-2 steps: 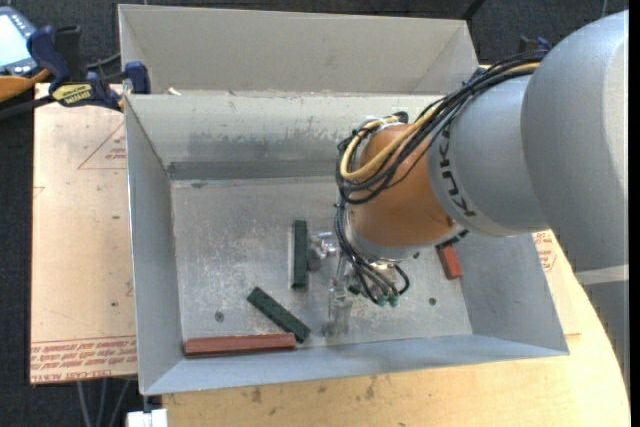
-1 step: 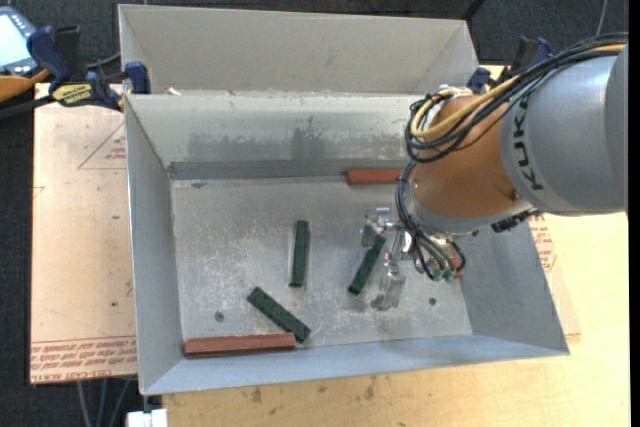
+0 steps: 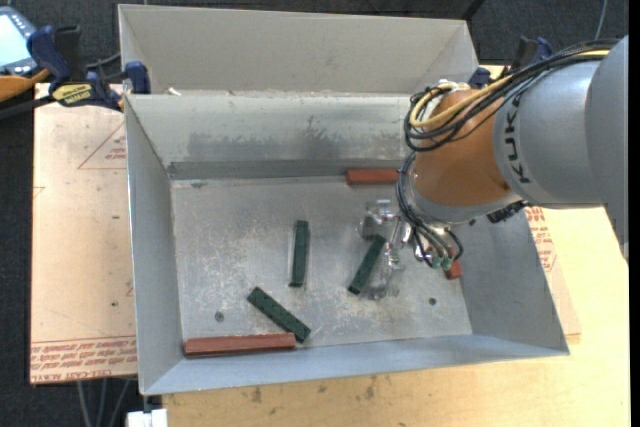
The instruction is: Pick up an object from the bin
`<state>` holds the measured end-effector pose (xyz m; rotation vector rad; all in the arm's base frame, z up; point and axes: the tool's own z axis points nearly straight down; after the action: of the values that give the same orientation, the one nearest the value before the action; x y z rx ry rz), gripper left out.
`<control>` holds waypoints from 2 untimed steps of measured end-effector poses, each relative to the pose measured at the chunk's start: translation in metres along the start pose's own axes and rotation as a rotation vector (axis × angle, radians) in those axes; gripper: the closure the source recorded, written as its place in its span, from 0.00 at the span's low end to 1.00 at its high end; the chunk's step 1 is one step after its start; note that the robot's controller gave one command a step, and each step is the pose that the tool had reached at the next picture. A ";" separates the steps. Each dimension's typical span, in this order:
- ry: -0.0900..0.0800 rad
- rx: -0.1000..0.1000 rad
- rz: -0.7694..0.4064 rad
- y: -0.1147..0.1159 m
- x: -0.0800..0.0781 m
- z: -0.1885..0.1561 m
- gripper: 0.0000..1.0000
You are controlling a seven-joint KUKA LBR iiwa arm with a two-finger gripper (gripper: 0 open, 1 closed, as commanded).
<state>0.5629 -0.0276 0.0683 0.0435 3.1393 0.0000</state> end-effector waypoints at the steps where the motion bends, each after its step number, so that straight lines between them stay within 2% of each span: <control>1: -0.002 0.000 0.006 -0.020 -0.011 -0.002 0.00; 2: 0.008 -0.002 0.031 -0.009 0.057 -0.001 0.00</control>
Offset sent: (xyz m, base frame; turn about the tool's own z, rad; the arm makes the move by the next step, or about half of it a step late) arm 0.0097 -0.0197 0.0017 0.0024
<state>0.5058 -0.0354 0.0692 0.0916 3.1459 0.0028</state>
